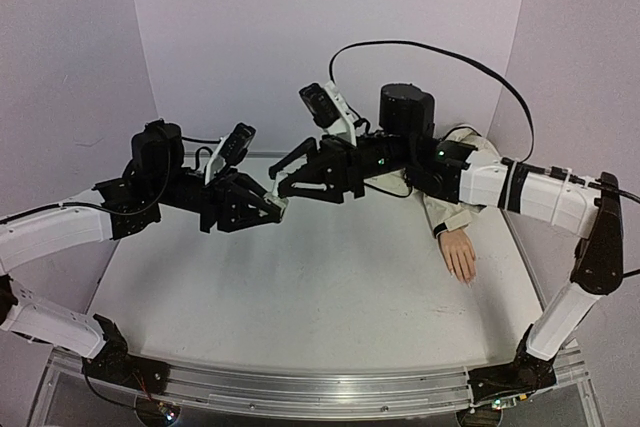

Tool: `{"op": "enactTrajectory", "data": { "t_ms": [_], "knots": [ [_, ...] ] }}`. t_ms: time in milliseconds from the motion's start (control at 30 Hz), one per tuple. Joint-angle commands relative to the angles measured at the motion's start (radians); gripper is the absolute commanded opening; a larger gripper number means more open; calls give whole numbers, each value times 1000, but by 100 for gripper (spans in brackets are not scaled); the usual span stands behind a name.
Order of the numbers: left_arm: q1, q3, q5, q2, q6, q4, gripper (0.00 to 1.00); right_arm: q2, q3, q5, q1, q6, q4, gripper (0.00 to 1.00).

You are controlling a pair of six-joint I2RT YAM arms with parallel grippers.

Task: Paint the nails

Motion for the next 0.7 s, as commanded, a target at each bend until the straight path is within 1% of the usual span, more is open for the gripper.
{"op": "enactTrajectory", "data": {
  "t_ms": [0,167,200,267,433,567,667],
  "knots": [
    [3,57,51,-2,-16,53,0,38,51,-42,6,29,90,51],
    [3,54,56,1,-12,54,0,68,77,-66,18,46,100,36],
    [3,53,60,3,-10,56,0,71,78,-67,19,49,103,34],
    [3,50,64,3,-7,56,0,74,80,-69,20,62,113,33],
    [3,47,84,10,1,56,0,75,84,-62,19,83,123,36],
    [3,43,90,13,6,56,0,78,79,-62,20,95,123,35],
    [3,42,89,13,7,56,0,83,74,-67,20,104,125,26]
  ]
}}
